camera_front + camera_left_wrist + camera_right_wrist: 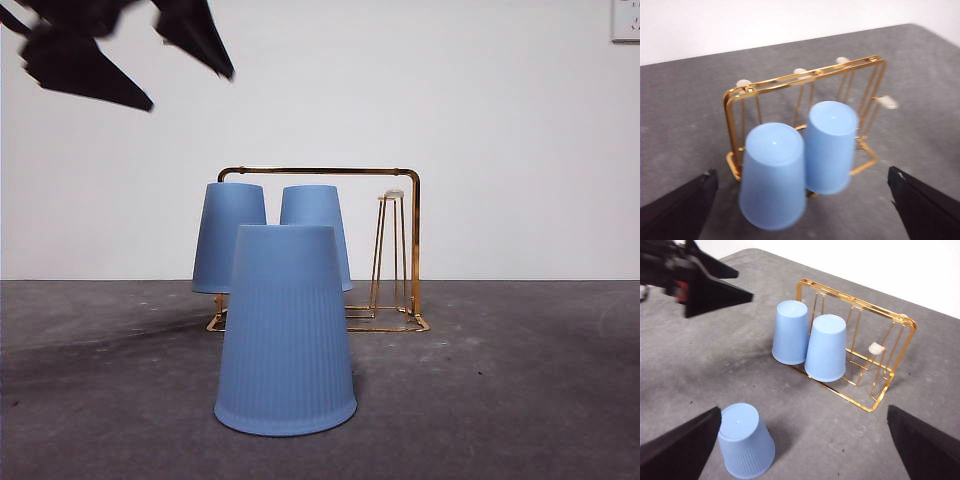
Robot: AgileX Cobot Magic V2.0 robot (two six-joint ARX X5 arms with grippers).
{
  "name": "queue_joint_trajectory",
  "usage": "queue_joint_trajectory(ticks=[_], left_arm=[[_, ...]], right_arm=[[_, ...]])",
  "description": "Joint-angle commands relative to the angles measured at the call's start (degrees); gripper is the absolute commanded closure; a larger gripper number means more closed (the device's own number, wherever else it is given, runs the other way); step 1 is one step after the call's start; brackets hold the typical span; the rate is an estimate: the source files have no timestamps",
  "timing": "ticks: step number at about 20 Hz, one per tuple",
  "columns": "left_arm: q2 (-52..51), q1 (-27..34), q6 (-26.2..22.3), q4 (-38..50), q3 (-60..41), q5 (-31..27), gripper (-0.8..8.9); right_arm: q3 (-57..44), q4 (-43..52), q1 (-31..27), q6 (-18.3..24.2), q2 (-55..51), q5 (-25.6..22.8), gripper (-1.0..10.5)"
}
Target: The left arm pick up the left cup on cup holder and place it on desk, then the right arm insert the right cup into the first cup, and then the left arm insert the mid cup into the first cup
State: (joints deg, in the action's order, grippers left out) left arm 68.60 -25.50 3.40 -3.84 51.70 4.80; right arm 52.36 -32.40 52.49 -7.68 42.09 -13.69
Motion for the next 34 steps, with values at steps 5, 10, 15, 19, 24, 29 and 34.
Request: queue_joint_trajectory(ticks=[5, 10, 15, 19, 24, 29, 34], left_arm=[[8.41, -1.81, -4.46, 8.63, 2.27, -6.14, 2.70], [13.33, -1.97, -4.72, 12.17, 2.27, -6.80, 2.70], [17.57, -1.95, -4.70, 14.67, 2.27, -7.69, 2.70], [21.16, -1.95, -4.70, 17.09, 2.27, -8.07, 2.70], [24.39, -1.95, -4.72, 20.61, 2.27, -8.07, 2.84], [26.12, -1.90, -4.70, 21.88, 2.27, -8.07, 3.34], [26.16, -1.73, -4.68, 22.05, 2.27, -8.28, 5.12]], right_arm=[[1.01, -2.64, 0.52, -1.53, -1.46, -0.31, 4.0], [1.01, -4.46, 0.52, -2.16, -1.44, -0.31, 4.0], [1.01, -5.55, 0.52, -2.47, -1.40, -0.26, 4.0], [1.01, -6.27, 0.57, -2.86, -1.40, -0.26, 4.0], [1.01, -7.10, 0.57, -2.89, -1.40, -0.26, 4.0], [1.01, -7.08, 0.57, -2.89, -1.40, -0.26, 4.0], [1.01, -7.10, 0.57, -2.89, -1.40, -0.26, 4.0]])
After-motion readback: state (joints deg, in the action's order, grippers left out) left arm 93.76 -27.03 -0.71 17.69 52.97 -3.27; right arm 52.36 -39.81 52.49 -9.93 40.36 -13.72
